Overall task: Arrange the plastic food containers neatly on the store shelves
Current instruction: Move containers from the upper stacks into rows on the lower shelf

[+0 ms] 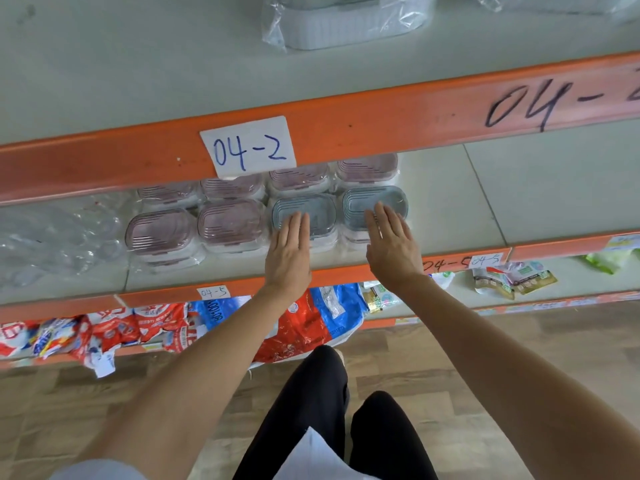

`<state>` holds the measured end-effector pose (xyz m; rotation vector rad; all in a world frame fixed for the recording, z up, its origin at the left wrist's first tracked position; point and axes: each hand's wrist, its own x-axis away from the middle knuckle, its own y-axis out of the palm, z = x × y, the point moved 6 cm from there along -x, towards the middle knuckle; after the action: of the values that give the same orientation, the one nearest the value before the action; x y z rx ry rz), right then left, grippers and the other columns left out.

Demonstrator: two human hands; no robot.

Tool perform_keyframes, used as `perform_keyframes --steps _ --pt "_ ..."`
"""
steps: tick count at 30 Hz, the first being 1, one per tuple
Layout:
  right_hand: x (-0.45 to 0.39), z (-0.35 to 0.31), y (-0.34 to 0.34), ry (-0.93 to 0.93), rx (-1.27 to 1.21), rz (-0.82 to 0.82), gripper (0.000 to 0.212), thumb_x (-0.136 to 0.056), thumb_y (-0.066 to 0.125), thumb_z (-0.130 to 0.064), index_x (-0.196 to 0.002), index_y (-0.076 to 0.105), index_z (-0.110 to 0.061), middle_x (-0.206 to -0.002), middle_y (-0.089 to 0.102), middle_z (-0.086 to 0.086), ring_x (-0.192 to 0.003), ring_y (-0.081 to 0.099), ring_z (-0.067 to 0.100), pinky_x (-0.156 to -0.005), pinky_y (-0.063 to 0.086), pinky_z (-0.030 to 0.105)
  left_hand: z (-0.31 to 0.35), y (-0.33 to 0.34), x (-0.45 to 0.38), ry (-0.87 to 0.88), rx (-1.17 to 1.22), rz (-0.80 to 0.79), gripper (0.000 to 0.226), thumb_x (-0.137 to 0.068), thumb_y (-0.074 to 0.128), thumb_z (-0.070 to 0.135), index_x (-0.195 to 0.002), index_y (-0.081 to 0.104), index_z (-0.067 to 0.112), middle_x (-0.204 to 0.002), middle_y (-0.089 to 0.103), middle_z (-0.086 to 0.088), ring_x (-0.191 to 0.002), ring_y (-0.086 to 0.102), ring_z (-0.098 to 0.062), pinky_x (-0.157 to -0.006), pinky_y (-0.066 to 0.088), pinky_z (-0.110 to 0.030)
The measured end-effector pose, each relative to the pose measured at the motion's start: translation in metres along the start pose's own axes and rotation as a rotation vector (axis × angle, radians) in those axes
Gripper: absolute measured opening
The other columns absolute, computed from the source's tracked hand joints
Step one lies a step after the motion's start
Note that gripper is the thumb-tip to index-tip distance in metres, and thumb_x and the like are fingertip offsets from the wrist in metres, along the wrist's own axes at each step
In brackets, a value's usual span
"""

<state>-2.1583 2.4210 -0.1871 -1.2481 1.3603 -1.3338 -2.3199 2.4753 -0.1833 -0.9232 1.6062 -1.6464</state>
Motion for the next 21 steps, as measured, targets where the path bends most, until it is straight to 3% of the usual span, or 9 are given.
perform_keyframes --steps 4,8,11,14,16,18,21 --pt "-0.012 0.003 -0.004 0.005 0.014 -0.101 0.070 -0.098 0.038 -0.028 -0.150 -0.004 -0.008 -0.158 -0.009 0.012 -0.146 -0.007 0.023 -0.116 -0.008 0.032 -0.004 -0.001 -0.013 -0.006 -0.055 -0.104 0.080 -0.093 0.046 0.015 -0.148 -0.009 0.000 -0.158 -0.009 -0.016 -0.146 -0.008 -0.028 -0.120 -0.004 -0.034" --pt "-0.011 -0.002 -0.015 -0.006 -0.029 -0.186 0.071 -0.097 0.042 -0.028 -0.150 0.001 -0.006 -0.158 -0.006 0.011 -0.146 -0.006 0.022 -0.117 0.000 0.034 0.004 -0.011 -0.013 0.000 -0.053 -0.190 0.078 -0.097 0.044 0.024 -0.148 -0.009 0.000 -0.157 -0.011 -0.018 -0.146 -0.009 -0.028 -0.119 -0.005 -0.033" --pt "0.003 -0.007 -0.030 -0.044 -0.101 -0.121 0.060 -0.091 0.048 -0.019 -0.144 0.025 -0.005 -0.155 0.020 0.009 -0.144 0.014 0.021 -0.114 0.016 0.034 0.007 -0.028 -0.004 0.059 -0.064 -0.131 0.068 -0.093 0.049 0.023 -0.147 0.016 -0.001 -0.156 0.012 -0.016 -0.144 0.012 -0.028 -0.120 0.008 -0.033" --pt "0.024 -0.015 -0.040 -0.095 -0.104 -0.074 0.044 -0.087 0.050 -0.015 -0.130 0.043 -0.009 -0.138 0.043 0.007 -0.129 0.035 0.024 -0.101 0.030 0.035 0.012 -0.043 0.011 0.110 -0.069 -0.121 0.044 -0.090 0.050 0.019 -0.130 0.045 0.004 -0.135 0.043 -0.010 -0.127 0.038 -0.026 -0.107 0.028 -0.033" --pt "0.038 -0.018 -0.042 -0.105 -0.091 -0.125 0.037 -0.088 0.049 -0.014 -0.124 0.047 -0.010 -0.130 0.049 0.006 -0.123 0.040 0.025 -0.095 0.032 0.035 0.017 -0.049 0.025 0.104 -0.066 -0.204 0.032 -0.090 0.049 0.018 -0.118 0.053 0.005 -0.121 0.052 -0.010 -0.114 0.047 -0.027 -0.091 0.039 -0.037" --pt "0.051 -0.017 -0.049 -0.133 -0.070 -0.168 0.032 -0.088 0.049 -0.014 -0.119 0.049 -0.009 -0.123 0.052 0.007 -0.118 0.043 0.025 -0.091 0.035 0.035 0.026 -0.057 0.039 0.106 -0.079 -0.271 0.023 -0.089 0.048 0.017 -0.108 0.056 0.006 -0.109 0.058 -0.010 -0.102 0.054 -0.029 -0.074 0.041 -0.037" --pt "0.066 -0.013 -0.068 -0.203 -0.066 -0.248 0.032 -0.088 0.049 -0.013 -0.120 0.050 -0.008 -0.119 0.055 0.007 -0.115 0.047 0.024 -0.088 0.040 0.035 0.045 -0.071 0.053 0.186 -0.136 -0.340 0.019 -0.089 0.048 0.017 -0.103 0.057 0.007 -0.101 0.062 -0.009 -0.093 0.059 -0.029 -0.065 0.038 -0.033"
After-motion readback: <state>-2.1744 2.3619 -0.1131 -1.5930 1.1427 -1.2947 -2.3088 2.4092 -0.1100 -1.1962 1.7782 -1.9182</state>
